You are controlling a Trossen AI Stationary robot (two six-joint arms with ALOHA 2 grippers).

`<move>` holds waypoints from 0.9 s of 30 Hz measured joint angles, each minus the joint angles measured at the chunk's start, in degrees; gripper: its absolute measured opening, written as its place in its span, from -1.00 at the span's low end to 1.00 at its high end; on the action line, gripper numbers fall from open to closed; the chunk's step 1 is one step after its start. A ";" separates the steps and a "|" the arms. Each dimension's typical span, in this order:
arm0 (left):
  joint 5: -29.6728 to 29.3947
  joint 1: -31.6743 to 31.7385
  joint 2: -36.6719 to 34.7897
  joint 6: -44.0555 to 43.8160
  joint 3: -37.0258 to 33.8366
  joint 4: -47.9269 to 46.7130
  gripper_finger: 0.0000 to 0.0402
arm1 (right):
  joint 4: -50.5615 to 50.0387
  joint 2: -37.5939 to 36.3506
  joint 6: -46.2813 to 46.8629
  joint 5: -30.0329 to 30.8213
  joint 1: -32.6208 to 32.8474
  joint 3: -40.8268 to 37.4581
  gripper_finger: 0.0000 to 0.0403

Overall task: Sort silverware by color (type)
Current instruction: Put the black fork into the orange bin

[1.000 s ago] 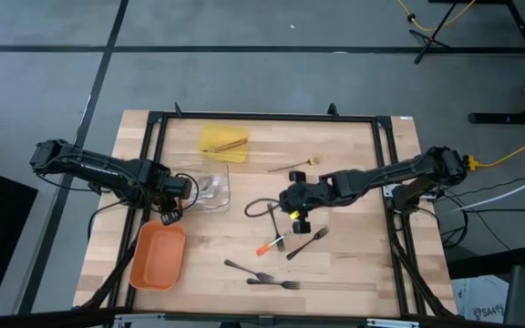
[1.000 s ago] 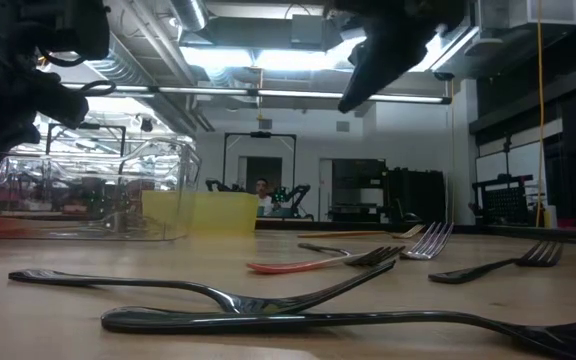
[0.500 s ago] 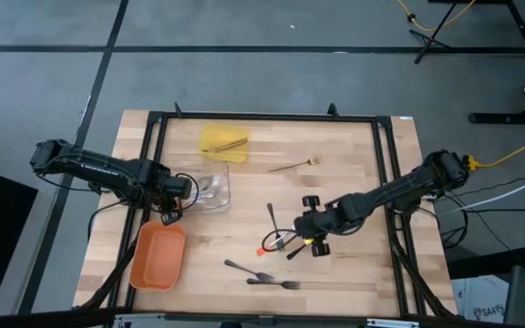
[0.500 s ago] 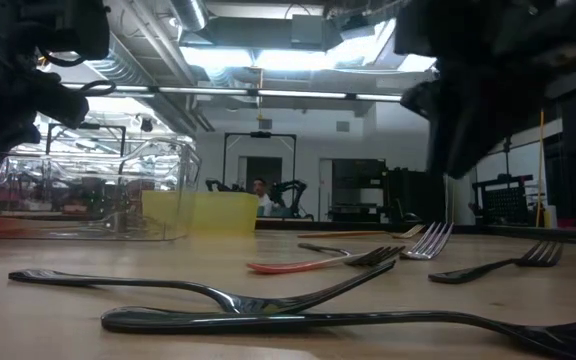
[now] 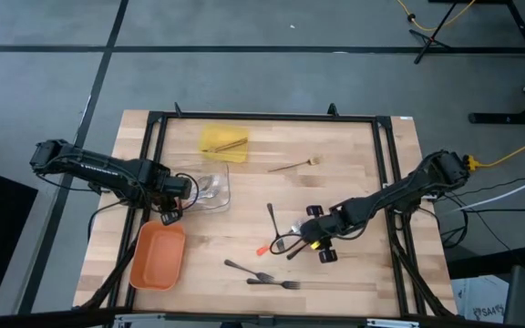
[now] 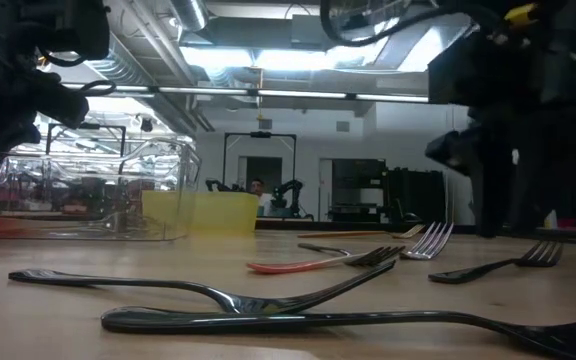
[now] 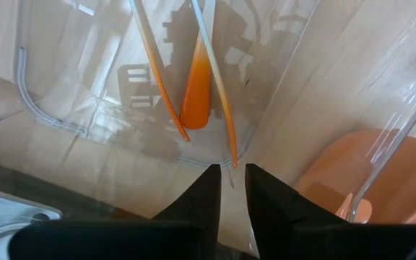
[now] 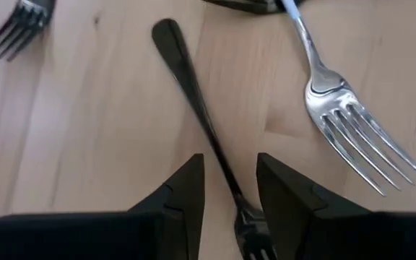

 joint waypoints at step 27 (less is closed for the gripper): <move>-0.22 0.00 0.00 0.02 0.00 -0.02 -0.70 | 5.65 0.97 -1.47 1.11 -0.01 -5.73 -0.52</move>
